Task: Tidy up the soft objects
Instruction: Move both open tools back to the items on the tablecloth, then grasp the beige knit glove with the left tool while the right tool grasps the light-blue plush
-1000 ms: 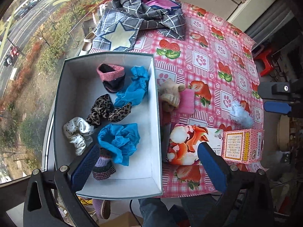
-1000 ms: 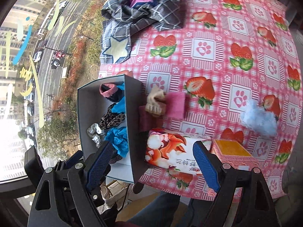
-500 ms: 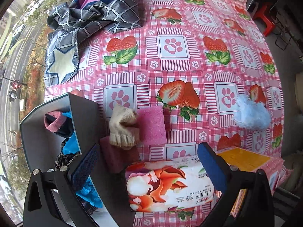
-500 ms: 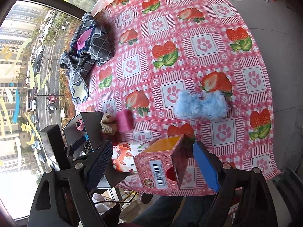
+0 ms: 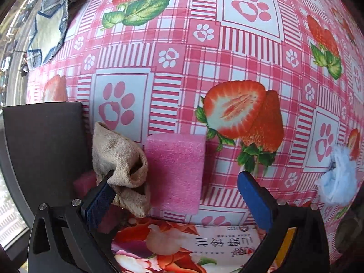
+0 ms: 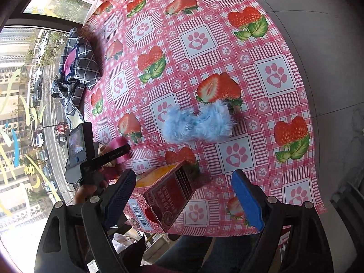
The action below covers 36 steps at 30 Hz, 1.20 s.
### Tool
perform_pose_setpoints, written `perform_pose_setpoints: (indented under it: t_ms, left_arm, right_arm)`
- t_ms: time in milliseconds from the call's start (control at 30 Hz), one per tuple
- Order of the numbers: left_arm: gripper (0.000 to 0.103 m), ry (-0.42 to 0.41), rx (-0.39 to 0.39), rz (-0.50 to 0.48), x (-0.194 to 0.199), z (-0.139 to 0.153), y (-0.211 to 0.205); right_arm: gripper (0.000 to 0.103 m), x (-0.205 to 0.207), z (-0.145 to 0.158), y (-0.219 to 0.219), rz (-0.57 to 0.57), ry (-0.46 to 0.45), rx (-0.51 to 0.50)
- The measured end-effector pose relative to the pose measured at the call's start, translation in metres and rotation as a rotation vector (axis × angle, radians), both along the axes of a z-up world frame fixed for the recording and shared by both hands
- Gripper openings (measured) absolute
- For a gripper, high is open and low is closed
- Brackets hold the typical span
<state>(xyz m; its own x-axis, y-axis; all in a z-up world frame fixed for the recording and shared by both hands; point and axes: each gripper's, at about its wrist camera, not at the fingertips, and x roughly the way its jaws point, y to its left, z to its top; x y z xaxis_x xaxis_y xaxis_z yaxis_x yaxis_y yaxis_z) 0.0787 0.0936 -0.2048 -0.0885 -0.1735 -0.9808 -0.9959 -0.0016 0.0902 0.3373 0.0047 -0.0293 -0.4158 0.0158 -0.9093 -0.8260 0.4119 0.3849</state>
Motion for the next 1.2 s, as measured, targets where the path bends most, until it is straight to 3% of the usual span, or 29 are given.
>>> perform_pose_setpoints:
  t_ms: [133, 167, 200, 267, 367, 533, 667, 900, 1033, 1200]
  left_arm:
    - [0.103, -0.288, 0.060, -0.019, 0.025, 0.017, 0.007]
    - [0.103, -0.327, 0.089, -0.045, 0.034, 0.027, 0.010]
    - [0.103, -0.328, 0.129, -0.069, 0.040, 0.039, 0.012]
    - [0.103, -0.252, 0.199, -0.095, 0.043, 0.058, 0.012]
    - [0.103, -0.159, 0.248, -0.080, 0.028, 0.072, 0.010]
    - [0.103, -0.104, 0.193, -0.054, 0.012, 0.055, 0.011]
    - [0.103, -0.114, 0.159, -0.030, 0.006, 0.040, 0.009]
    - [0.102, -0.110, 0.137, -0.025, 0.015, 0.015, 0.016]
    - [0.094, -0.109, 0.104, -0.025, 0.015, 0.001, 0.022]
    - [0.092, -0.131, 0.099, -0.041, 0.017, -0.004, 0.028]
  right_arm:
    - [0.087, 0.009, -0.005, -0.001, -0.015, 0.005, -0.011]
    - [0.087, 0.011, -0.006, -0.002, -0.015, 0.000, -0.015]
    - [0.087, 0.012, -0.007, -0.002, -0.016, -0.005, -0.018]
    - [0.087, 0.016, -0.010, -0.002, -0.019, -0.016, -0.025]
    - [0.087, 0.020, -0.014, 0.000, -0.021, -0.028, -0.030]
    - [0.087, 0.013, -0.027, 0.008, 0.040, -0.106, -0.028]
    - [0.087, 0.001, -0.048, 0.016, 0.103, -0.145, -0.038]
    - [0.087, -0.035, -0.079, 0.036, 0.358, -0.249, 0.019]
    - [0.087, -0.060, -0.104, 0.044, 0.526, -0.296, 0.033]
    - [0.087, -0.085, -0.139, 0.045, 0.666, -0.348, 0.033]
